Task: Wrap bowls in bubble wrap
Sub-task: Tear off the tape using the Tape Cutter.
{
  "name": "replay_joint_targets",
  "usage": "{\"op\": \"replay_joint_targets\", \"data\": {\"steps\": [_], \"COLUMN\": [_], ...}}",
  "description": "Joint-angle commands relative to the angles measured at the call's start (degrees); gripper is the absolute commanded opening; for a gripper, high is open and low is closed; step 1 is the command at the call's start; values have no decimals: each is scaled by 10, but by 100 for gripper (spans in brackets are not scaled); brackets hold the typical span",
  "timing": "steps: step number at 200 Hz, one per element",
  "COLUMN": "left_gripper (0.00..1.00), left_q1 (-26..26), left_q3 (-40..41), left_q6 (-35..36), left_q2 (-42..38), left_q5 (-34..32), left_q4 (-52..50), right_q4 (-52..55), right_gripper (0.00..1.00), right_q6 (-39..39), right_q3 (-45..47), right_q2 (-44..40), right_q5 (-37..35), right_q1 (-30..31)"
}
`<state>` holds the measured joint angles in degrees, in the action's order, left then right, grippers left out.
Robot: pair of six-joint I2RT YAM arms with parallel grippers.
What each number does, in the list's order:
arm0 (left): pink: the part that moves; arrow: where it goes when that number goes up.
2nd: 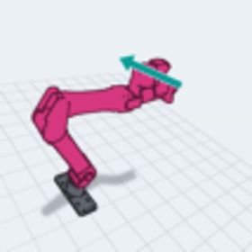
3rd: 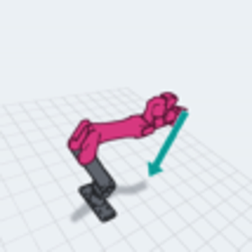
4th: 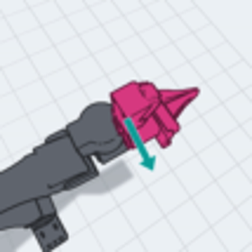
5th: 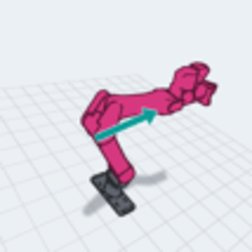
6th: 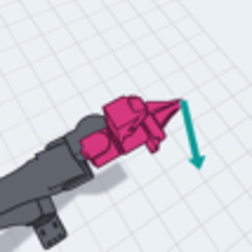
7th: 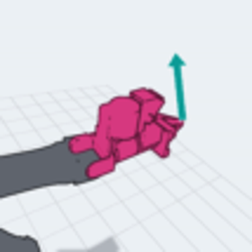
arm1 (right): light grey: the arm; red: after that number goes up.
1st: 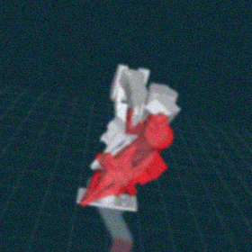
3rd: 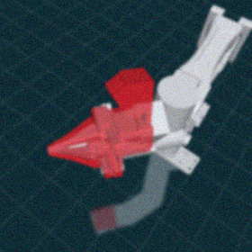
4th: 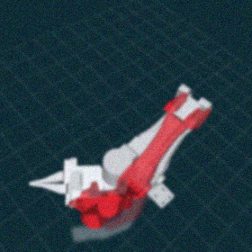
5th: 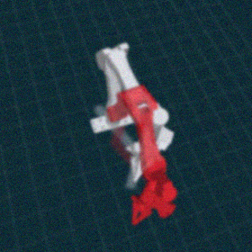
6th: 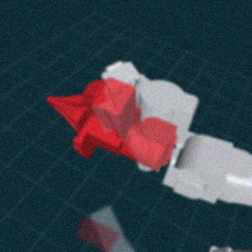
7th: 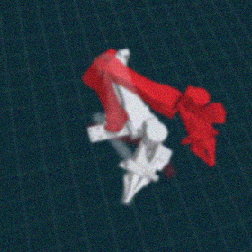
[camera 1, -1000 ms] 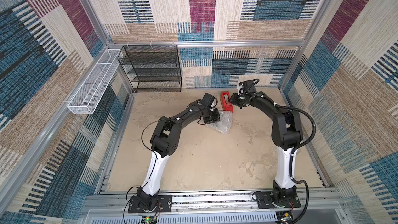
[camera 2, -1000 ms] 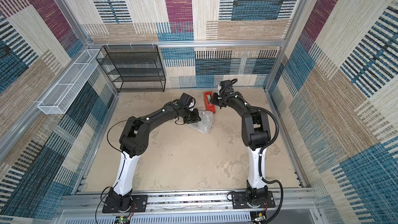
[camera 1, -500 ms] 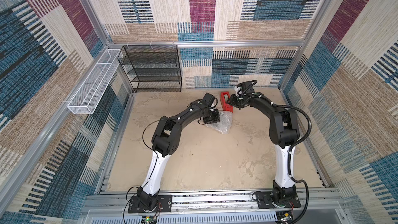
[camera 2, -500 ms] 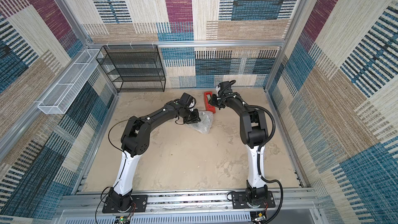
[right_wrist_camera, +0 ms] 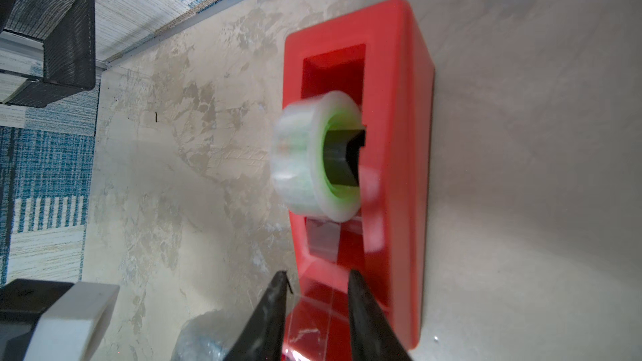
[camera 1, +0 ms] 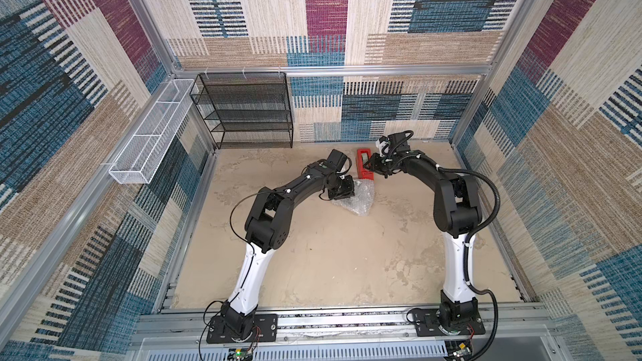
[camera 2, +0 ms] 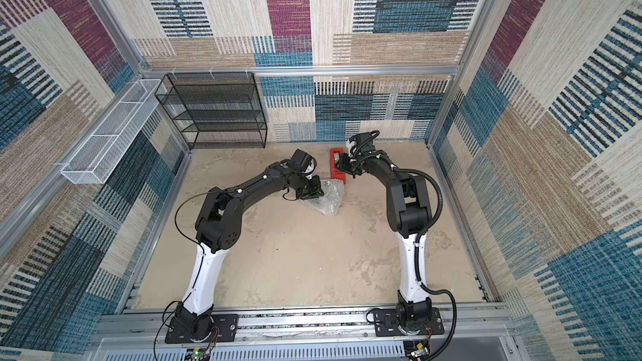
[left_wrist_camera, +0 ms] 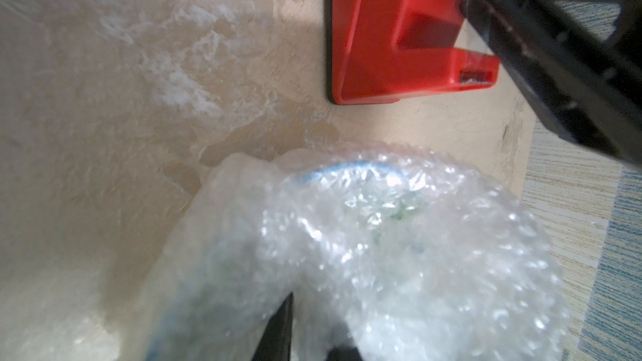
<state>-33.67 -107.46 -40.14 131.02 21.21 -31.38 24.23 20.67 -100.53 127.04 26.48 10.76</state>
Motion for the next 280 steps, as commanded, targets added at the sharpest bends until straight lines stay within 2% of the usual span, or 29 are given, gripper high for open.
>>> {"op": "replay_joint_targets", "data": {"steps": [1, 57, 83, 138, 165, 181, 198, 280], "left_gripper": [20, 20, 20, 19, 19, 19, 19, 19], "left_q1": [-2, -1, -2, -2, -1, -2, -2, -1], "left_q3": [-4, -12, -11, -15, -15, -14, -14, -15], "left_q6": [12, 15, 14, 12, 12, 11, 11, 16], "left_q2": [2, 4, 4, 8, 7, 7, 8, 7], "left_q5": [0, -6, -7, -6, -6, -6, -5, -12], "left_q4": [-22, -32, -34, -33, -33, -34, -34, -47], "right_q4": [-4, -7, -17, -7, -8, -11, -11, -60], "right_gripper": [31, 23, 23, 25, 16, 7, 2, 0], "right_q6": [-9, -6, 4, 1, 7, 12, 13, 44], "right_q3": [1, 2, 9, 21, 24, 26, 26, 68], "right_q2": [2, 6, 4, -2, 0, 0, -3, -46], "right_q5": [40, 70, 85, 64, 57, 57, 58, 144], "right_q1": [0, -2, -2, -3, -5, -7, -8, -36]}}
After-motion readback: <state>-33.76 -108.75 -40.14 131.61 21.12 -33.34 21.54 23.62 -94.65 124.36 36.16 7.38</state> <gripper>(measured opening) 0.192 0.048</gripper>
